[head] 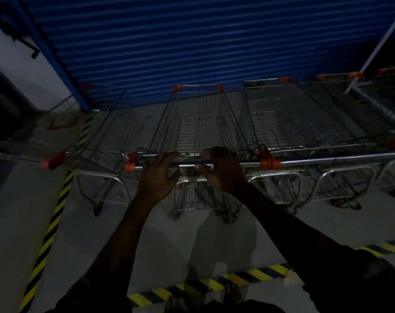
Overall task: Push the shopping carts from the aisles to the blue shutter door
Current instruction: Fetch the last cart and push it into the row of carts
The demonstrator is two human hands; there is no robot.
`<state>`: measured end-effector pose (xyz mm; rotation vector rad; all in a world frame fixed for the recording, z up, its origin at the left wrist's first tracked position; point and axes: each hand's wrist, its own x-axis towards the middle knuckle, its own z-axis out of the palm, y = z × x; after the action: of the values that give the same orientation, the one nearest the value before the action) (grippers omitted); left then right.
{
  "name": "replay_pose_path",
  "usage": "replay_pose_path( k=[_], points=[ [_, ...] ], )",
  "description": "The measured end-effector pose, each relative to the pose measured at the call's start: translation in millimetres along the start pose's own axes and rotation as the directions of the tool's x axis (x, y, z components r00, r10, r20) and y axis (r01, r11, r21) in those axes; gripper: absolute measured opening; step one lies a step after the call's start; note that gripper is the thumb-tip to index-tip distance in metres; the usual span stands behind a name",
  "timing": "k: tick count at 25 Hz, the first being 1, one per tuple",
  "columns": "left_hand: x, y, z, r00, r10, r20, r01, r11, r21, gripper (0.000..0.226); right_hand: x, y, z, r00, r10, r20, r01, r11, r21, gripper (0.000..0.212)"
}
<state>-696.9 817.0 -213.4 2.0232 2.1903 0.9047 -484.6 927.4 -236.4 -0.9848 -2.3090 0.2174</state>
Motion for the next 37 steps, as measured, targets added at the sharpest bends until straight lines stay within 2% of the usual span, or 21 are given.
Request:
replay_pose_path(
  k=[3,6,10,13,16,21,24,26,31,33,37],
  points=[
    [-12.8,-25.0,-32.2,0.998,-0.006,-0.062,0.010,0.999,0.050,0.047,8.5,-33.4,16.1,0.999,-0.049,-0.008,0.049,0.998,0.037,0.042],
    [-30.6,-54.7,-65.2,0.994,-0.060,-0.093,0.059,0.998,-0.011,0.047,13.7,-78.4,31.7,0.996,-0.089,-0.018,0.090,0.994,0.063,0.042],
    [-62.2,-103.4,-117.1,0.984,-0.064,-0.167,0.064,0.998,-0.009,0.043,12.9,-146.2,64.6,0.989,-0.138,-0.060,0.142,0.987,0.070,0.041],
    [-79.3,-148.4,-150.1,0.981,-0.125,-0.152,0.125,0.992,-0.007,0.057,18.9,-194.9,88.0,0.994,-0.106,0.002,0.105,0.990,0.091,0.040],
    [-90.0,-178.9,-169.9,0.974,-0.155,-0.165,0.159,0.987,0.010,0.053,20.0,-233.9,105.1,0.996,-0.086,0.036,0.082,0.992,0.095,0.043],
    [-90.7,-221.1,-181.2,0.959,-0.245,-0.140,0.250,0.968,0.012,0.063,53.4,-264.7,128.0,0.984,-0.162,0.072,0.155,0.983,0.099,0.039],
    [-90.1,-238.8,-186.9,0.960,-0.229,-0.159,0.234,0.972,0.015,0.072,78.0,-281.0,137.8,0.986,-0.127,0.110,0.119,0.990,0.077,0.042],
    [-89.9,-248.9,-194.9,0.960,-0.217,-0.177,0.224,0.974,0.023,0.077,91.2,-291.5,144.3,0.983,-0.157,0.093,0.150,0.986,0.071,0.039],
    [-90.5,-282.2,-213.8,0.912,-0.364,-0.191,0.380,0.923,0.055,0.066,119.0,-316.2,173.9,0.959,-0.233,0.163,0.202,0.961,0.187,0.045],
    [-93.6,-300.9,-218.8,0.916,-0.366,-0.167,0.383,0.919,0.090,0.067,125.2,-331.1,186.4,0.957,-0.232,0.176,0.198,0.961,0.193,0.046],
    [-91.7,-342.8,-229.1,0.934,-0.339,-0.115,0.354,0.921,0.160,0.069,142.3,-371.7,212.8,0.946,-0.260,0.194,0.232,0.960,0.158,0.063]
  ],
)
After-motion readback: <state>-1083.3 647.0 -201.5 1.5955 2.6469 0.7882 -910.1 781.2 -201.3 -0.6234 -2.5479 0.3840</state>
